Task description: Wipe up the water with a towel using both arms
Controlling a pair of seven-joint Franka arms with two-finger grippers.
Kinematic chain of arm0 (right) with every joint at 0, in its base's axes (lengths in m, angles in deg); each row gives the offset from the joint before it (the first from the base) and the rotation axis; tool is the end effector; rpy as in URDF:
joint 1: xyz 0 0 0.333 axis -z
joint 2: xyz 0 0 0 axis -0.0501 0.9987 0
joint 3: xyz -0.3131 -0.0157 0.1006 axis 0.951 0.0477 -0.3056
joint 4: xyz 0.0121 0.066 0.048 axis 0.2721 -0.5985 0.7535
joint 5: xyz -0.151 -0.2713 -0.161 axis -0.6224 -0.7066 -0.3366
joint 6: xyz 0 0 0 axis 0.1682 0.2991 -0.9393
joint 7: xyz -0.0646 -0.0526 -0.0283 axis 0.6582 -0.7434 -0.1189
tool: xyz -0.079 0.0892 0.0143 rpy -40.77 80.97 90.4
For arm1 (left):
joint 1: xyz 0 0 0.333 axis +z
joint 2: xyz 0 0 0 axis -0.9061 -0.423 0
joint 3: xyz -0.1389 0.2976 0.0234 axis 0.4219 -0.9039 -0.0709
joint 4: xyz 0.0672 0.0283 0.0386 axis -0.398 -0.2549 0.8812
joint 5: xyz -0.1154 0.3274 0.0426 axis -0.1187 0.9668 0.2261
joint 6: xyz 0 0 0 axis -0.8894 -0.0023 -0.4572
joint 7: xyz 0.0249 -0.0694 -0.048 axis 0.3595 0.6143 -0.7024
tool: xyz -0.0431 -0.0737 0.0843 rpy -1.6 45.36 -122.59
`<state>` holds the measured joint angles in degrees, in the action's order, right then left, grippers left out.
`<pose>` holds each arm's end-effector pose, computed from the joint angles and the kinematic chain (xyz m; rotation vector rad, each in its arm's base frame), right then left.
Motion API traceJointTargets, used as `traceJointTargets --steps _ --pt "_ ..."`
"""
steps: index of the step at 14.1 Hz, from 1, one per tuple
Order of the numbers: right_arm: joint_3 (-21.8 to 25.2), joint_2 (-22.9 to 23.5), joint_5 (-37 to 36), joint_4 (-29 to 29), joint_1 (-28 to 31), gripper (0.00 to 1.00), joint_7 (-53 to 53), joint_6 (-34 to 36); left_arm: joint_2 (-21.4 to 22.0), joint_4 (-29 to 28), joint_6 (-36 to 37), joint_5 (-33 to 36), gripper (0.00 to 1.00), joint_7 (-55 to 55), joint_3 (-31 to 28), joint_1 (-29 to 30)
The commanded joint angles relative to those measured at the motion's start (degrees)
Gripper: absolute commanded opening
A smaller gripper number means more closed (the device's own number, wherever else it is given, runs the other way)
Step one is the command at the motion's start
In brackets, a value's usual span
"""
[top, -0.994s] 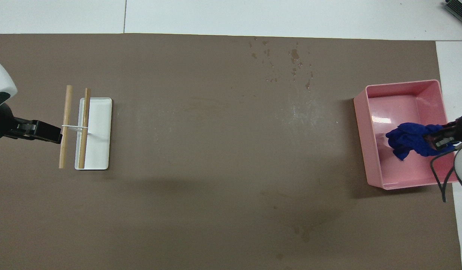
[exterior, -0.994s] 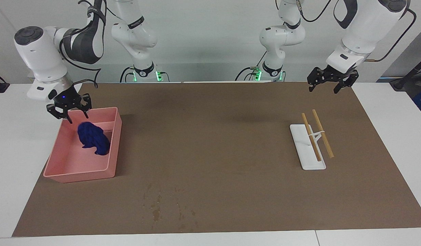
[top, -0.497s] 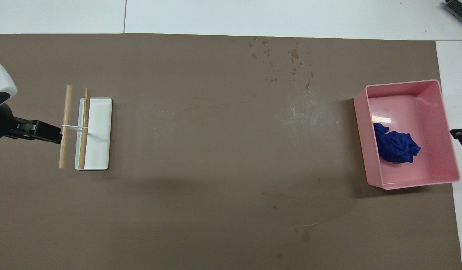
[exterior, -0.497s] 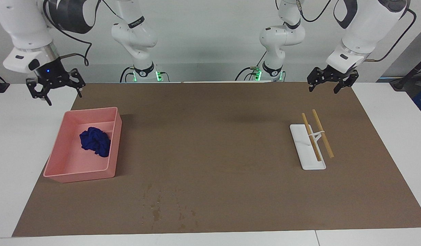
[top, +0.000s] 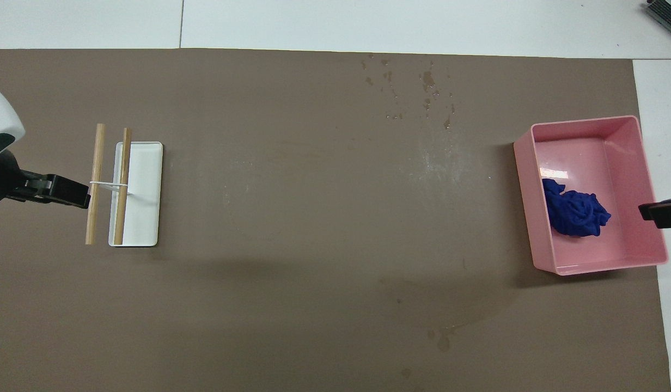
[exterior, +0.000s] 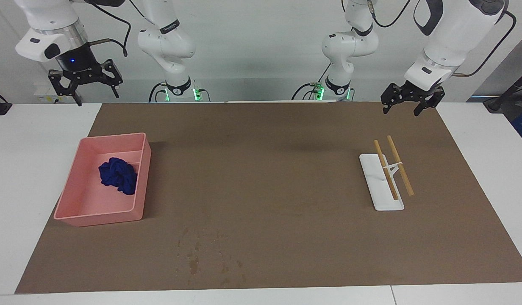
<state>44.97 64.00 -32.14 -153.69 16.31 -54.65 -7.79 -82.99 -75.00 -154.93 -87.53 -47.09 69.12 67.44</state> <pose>0.4600 -0.0425 0.6530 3.0950 0.4410 0.0439 0.4859 -0.0414 0.6107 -3.1270 0.2767 0.1092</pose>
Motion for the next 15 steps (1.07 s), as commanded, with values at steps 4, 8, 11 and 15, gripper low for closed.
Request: traceJointTargets --steps 4,8,11,15 --pt "-0.57 -1.11 1.75 -2.17 -2.88 1.0 -11.08 -1.06 0.4 -0.24 0.58 -0.58 1.0 -0.69 0.15 0.44" --pt "-0.04 -1.9 1.75 -4.64 -6.58 1.0 -15.85 -3.54 0.31 -0.33 0.58 -0.58 1.0 -0.69 0.15 0.44" --pt "0.83 0.98 1.23 -1.06 -8.06 1.0 -15.76 -2.75 0.4 -0.24 0.58 -0.58 1.0 -0.69 0.15 0.44" --pt "13.9 7.14 0.96 7.03 -20.7 1.0 -15.76 -0.21 0.4 -0.24 0.58 -0.58 1.0 -0.69 0.15 0.44"
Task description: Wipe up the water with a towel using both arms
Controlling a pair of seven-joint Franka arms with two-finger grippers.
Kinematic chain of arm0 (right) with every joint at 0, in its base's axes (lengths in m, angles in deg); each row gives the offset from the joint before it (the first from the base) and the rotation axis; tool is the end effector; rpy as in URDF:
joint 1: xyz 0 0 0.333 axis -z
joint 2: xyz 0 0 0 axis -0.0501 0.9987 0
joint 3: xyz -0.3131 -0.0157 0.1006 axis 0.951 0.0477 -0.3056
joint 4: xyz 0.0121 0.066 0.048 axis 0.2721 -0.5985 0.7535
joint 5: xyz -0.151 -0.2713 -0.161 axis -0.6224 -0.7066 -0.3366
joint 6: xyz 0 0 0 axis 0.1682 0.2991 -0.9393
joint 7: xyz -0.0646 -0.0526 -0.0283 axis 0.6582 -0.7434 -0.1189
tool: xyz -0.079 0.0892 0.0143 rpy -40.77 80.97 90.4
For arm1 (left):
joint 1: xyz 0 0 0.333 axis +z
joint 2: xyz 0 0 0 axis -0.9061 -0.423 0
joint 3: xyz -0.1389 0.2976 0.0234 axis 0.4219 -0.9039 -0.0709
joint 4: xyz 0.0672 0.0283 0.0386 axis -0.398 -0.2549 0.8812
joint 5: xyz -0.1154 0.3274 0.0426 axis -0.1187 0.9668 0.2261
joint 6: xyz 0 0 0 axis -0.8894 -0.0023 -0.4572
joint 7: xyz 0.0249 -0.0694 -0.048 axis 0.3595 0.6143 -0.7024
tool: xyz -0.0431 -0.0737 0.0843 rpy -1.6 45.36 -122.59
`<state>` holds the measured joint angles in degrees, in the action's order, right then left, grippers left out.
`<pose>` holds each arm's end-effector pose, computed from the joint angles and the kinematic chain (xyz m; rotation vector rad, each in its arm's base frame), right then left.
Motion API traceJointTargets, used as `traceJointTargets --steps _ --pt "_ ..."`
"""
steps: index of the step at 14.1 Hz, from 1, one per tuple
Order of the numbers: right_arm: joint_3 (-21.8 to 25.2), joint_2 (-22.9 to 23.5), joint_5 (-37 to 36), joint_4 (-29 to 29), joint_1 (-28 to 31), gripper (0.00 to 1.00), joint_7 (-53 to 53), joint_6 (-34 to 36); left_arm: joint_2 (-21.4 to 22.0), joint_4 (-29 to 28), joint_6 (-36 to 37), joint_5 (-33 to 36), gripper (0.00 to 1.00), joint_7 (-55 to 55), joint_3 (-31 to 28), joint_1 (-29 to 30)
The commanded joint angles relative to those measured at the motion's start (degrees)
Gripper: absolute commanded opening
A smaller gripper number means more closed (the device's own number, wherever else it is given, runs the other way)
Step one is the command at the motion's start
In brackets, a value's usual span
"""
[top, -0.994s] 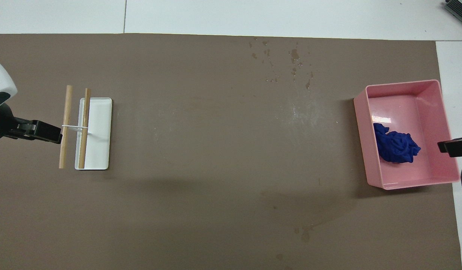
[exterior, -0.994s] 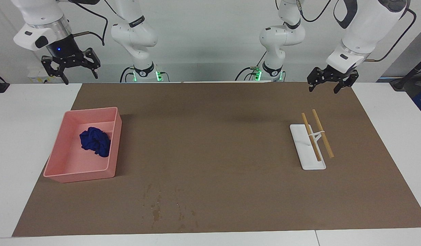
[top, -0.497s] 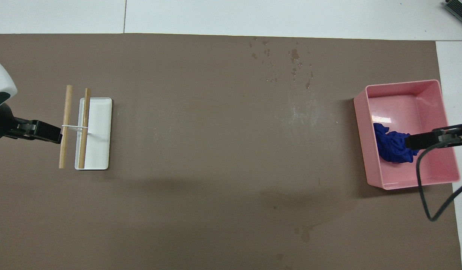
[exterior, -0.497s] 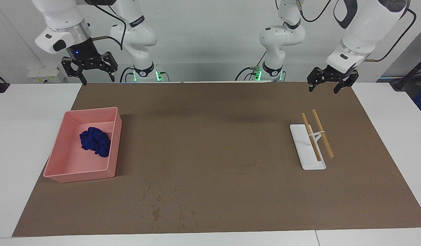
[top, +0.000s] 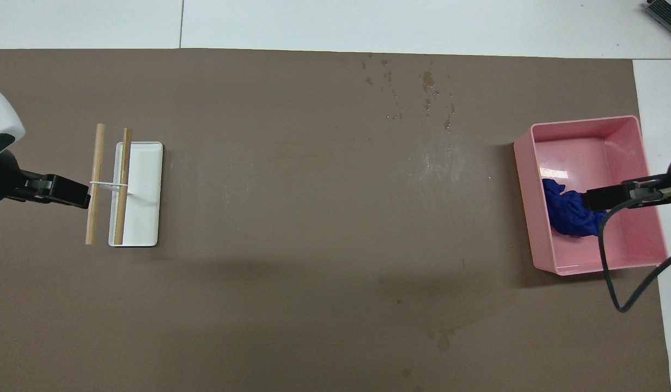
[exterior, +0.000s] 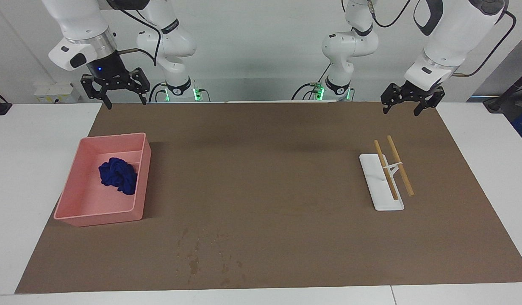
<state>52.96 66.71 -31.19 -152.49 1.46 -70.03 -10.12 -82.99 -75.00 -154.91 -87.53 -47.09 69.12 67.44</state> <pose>0.4815 0.0094 0.6441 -3.1079 -0.2103 -0.0745 0.4858 -0.0414 0.6106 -3.1270 0.2767 0.1097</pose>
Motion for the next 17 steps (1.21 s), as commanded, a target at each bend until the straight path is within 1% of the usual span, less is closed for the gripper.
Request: traceJointTargets --steps 1,6,11,14,17 --pt "6.37 4.53 0.1 5.15 -6.41 1.0 -0.56 1.87 0.4 -0.24 0.57 -0.59 1.0 -0.69 0.15 0.44" --pt "6.38 2.42 0.01 0.58 -6.59 1.0 -0.65 2.13 0.4 -0.24 0.57 -0.59 1.0 -0.69 0.15 0.44" --pt "6.2 2.33 0.01 0.58 -5.72 1.0 -1.61 2.66 0.4 -0.24 0.57 -0.59 1.0 -0.69 0.15 0.44" --pt "3.23 2.24 0.01 0.58 -2.73 1.0 -1.61 2.66 0.4 -0.24 0.57 -0.59 1.0 -0.69 0.15 0.44" --pt "2.43 2.24 -0.08 0.58 -1.85 1.0 -1.61 2.66 0.4 -0.24 0.57 -0.59 1.0 -0.69 0.15 0.44"
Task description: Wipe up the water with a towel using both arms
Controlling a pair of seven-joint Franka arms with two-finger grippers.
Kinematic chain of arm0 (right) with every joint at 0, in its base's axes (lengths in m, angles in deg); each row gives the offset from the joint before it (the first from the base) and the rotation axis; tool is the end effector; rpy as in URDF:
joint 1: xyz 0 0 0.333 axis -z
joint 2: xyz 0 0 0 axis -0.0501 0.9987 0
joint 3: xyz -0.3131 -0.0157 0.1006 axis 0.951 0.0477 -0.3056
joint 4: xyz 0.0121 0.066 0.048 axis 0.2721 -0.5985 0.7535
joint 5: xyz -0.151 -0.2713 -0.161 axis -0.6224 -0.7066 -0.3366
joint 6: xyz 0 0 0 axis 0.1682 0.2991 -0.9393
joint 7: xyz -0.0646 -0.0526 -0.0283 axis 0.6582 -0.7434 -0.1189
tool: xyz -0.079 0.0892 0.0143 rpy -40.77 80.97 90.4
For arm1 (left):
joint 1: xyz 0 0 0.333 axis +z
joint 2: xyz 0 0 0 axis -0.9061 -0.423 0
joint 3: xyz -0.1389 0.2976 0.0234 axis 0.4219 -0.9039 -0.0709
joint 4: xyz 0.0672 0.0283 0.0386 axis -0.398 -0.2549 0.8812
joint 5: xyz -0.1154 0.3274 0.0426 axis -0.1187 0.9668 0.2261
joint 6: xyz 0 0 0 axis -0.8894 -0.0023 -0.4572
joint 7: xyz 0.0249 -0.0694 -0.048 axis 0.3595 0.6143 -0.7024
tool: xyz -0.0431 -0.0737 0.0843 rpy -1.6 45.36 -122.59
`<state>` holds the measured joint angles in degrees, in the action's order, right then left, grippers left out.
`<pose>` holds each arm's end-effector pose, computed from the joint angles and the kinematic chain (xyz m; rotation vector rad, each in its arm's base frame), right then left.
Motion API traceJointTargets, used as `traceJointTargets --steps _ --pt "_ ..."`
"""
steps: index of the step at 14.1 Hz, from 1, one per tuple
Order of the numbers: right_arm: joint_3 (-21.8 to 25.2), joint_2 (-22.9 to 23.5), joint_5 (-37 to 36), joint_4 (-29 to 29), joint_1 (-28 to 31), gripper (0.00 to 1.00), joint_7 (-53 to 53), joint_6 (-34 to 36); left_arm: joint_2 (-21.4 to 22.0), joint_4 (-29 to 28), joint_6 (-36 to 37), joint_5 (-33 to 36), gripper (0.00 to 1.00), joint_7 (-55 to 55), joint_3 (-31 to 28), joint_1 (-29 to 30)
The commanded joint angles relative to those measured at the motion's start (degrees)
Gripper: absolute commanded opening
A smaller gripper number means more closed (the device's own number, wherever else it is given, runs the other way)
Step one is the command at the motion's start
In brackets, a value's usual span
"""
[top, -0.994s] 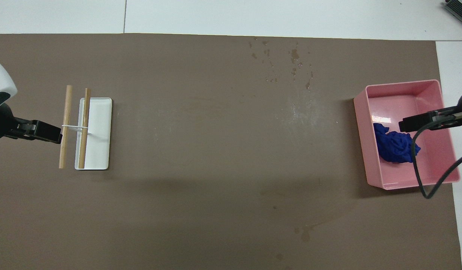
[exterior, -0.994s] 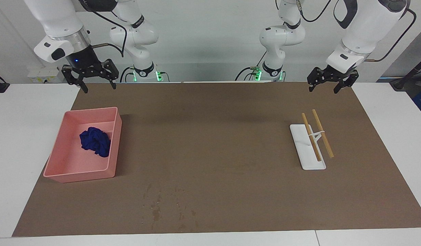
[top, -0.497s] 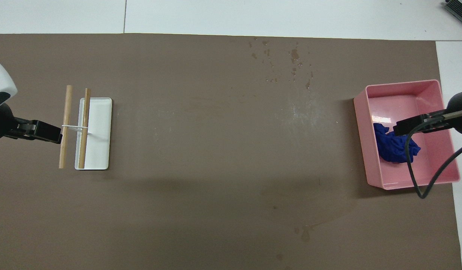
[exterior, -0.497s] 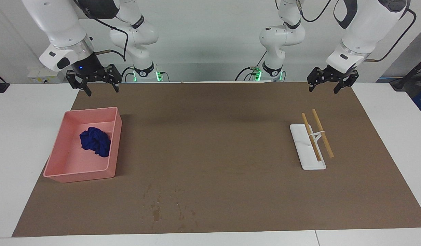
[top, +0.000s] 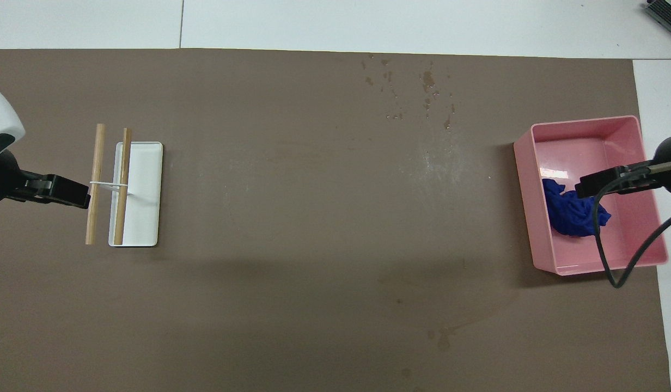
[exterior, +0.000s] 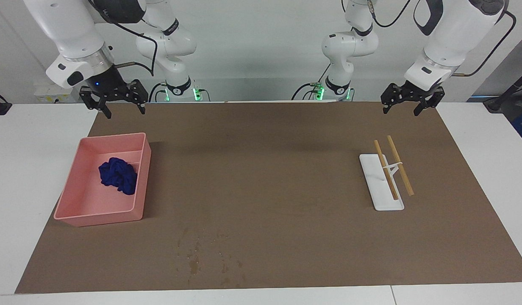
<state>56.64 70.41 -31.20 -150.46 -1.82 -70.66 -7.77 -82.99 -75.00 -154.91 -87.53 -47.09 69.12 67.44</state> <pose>0.4973 0.0058 0.6240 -3.1055 -0.1824 0.0347 0.4858 -0.0414 0.6106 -3.1270 0.2767 0.1097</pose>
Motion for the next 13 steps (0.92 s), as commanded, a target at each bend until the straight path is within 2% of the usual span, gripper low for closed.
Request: traceJointTargets --steps 1,4,13 --pt "-1.78 -1.46 -0.06 -1.45 2.05 1.0 -0.98 0.31 0.4 -0.24 0.56 -0.59 1.0 -0.69 0.15 0.44" --pt "-4.15 -1.46 -0.06 -1.45 4.33 1.0 -0.98 0.31 0.4 -0.24 0.56 -0.59 1.0 -0.69 0.15 0.44" --pt "-4.33 -1.54 -0.5 -1.8 4.34 1.0 -0.89 0.22 0.4 -0.24 0.56 -0.59 1.0 -0.69 0.15 0.44"
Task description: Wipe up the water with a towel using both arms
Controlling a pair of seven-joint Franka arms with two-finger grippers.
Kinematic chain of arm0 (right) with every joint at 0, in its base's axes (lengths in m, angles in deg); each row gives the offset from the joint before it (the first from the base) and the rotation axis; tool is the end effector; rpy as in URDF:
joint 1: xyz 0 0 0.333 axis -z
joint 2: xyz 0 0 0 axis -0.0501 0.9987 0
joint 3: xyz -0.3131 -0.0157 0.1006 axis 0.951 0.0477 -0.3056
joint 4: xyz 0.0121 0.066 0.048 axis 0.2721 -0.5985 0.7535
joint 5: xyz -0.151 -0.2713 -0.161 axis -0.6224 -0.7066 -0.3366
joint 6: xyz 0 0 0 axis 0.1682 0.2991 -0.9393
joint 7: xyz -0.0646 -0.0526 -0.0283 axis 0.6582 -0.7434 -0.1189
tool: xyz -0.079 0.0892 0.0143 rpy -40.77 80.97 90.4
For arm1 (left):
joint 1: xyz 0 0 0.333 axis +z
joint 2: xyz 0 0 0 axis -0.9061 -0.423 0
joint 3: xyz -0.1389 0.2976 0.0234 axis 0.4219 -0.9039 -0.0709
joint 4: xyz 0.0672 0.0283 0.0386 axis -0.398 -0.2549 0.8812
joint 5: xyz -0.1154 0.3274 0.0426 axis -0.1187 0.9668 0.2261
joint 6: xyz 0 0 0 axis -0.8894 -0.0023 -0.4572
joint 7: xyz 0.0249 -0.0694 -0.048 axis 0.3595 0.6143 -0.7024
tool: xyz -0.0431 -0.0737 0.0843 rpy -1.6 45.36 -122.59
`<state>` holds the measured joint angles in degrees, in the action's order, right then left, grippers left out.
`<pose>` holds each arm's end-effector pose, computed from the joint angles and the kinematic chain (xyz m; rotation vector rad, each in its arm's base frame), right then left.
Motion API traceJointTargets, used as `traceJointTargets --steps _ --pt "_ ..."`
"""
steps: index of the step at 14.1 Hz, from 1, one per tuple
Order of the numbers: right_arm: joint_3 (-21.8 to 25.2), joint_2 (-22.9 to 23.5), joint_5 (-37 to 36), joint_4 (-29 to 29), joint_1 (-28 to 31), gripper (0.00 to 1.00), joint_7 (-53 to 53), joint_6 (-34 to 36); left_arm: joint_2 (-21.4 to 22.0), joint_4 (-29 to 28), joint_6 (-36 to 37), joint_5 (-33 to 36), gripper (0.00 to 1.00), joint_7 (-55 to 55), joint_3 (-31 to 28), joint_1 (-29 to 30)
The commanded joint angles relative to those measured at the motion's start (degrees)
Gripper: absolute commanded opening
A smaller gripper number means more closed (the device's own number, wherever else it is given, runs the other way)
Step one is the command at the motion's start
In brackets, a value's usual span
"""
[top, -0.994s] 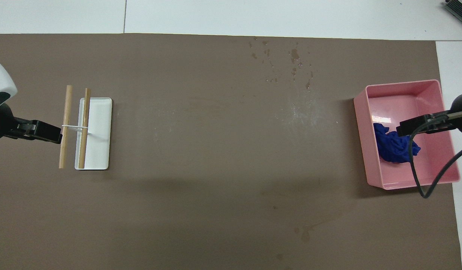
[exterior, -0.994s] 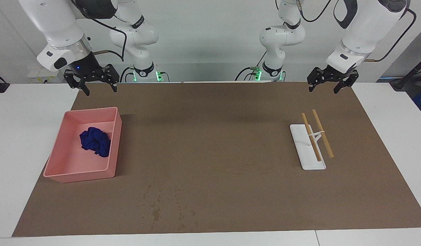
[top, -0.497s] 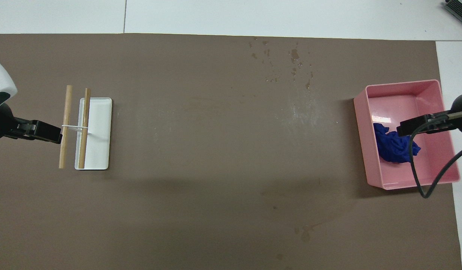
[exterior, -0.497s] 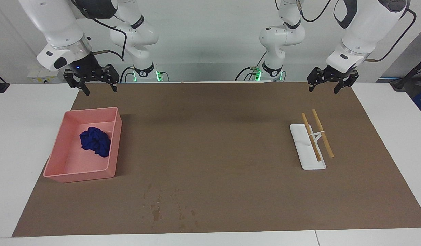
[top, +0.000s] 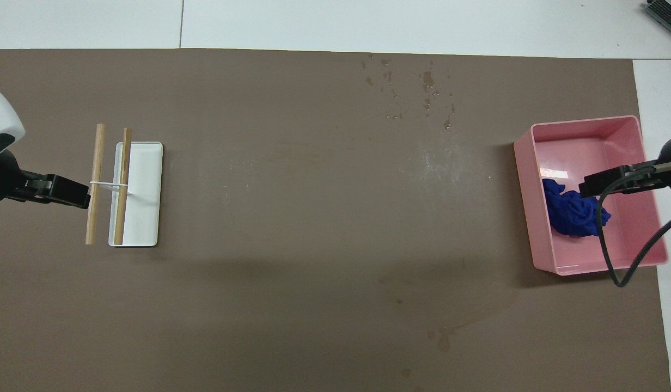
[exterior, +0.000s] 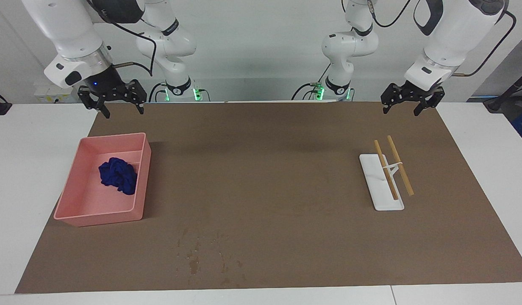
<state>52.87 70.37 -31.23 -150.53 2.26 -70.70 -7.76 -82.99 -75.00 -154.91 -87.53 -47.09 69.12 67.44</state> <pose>0.4971 0.0036 0.6238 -3.1085 -0.1730 0.0358 0.4858 -0.0414 0.6106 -3.1270 0.2767 0.1097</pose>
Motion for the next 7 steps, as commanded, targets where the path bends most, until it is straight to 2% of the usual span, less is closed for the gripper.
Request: traceJointTargets --steps 1,7 --pt "-0.56 -1.59 -1.34 -1.82 0.26 1.0 -0.77 0.56 0.4 -0.24 0.56 -0.59 1.0 -0.69 0.15 0.44" --pt "-0.47 -1.59 -2.49 -1.74 0.96 1.0 -1.03 -0.4 0.4 -0.24 0.56 -0.59 1.0 -0.69 0.16 0.44"
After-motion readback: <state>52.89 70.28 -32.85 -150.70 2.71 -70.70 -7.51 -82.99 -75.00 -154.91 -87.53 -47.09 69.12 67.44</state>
